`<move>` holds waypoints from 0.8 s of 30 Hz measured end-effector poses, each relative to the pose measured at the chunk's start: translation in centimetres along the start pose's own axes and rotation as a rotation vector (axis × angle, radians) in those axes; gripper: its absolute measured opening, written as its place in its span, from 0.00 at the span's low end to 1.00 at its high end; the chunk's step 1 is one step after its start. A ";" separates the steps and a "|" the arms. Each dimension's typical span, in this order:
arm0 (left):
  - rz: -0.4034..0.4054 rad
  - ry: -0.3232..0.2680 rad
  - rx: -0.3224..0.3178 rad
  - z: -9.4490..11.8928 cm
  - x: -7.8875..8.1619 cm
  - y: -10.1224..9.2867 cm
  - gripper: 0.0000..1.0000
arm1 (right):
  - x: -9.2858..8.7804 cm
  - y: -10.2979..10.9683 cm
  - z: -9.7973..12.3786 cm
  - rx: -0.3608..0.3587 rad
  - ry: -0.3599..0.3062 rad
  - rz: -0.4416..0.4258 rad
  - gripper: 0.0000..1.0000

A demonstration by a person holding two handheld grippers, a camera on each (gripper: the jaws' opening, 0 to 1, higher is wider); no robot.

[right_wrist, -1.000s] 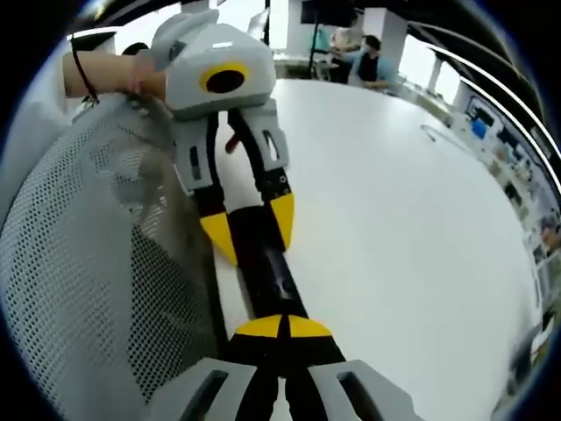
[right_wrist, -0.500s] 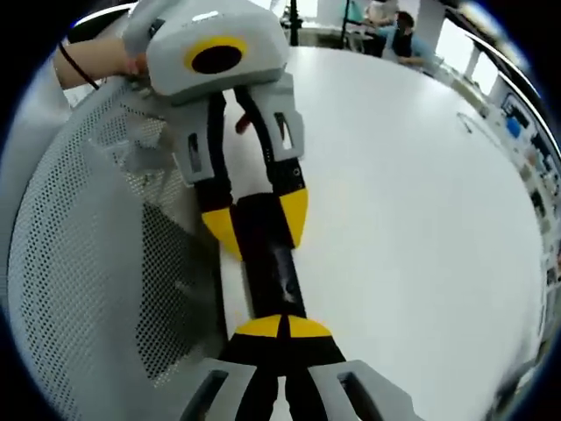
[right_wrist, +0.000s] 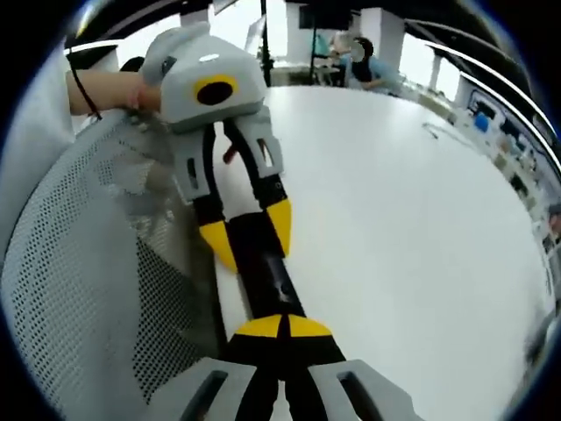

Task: Press the specified remote control buttons in sequence, fully releasing each button before pressing the next.

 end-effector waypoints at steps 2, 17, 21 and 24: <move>0.000 -0.002 -0.001 0.0 0.0 0.0 0.25 | 0.1 0.1 -0.1 -0.011 0.009 0.006 0.00; 0.004 -0.003 0.001 0.1 0.0 0.0 0.25 | 1.2 0.2 -0.7 0.041 0.064 0.072 0.00; 0.003 -0.003 -0.001 0.1 0.0 0.0 0.25 | 1.4 0.2 -0.8 0.043 0.112 0.142 0.00; 0.002 -0.001 0.000 0.1 0.0 0.0 0.25 | 1.7 0.0 -0.8 0.069 0.162 0.147 0.00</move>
Point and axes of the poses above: the point that each gripper's makers call its tool centre point, and the gripper's own axes: z roughly backward along the fingers, y roughly to its left, x roughly out of its top, the point moved 6 cm from there along z, roughly backward along the fingers, and after that the axes turned 13 degrees about x, right-handed, at the moved point
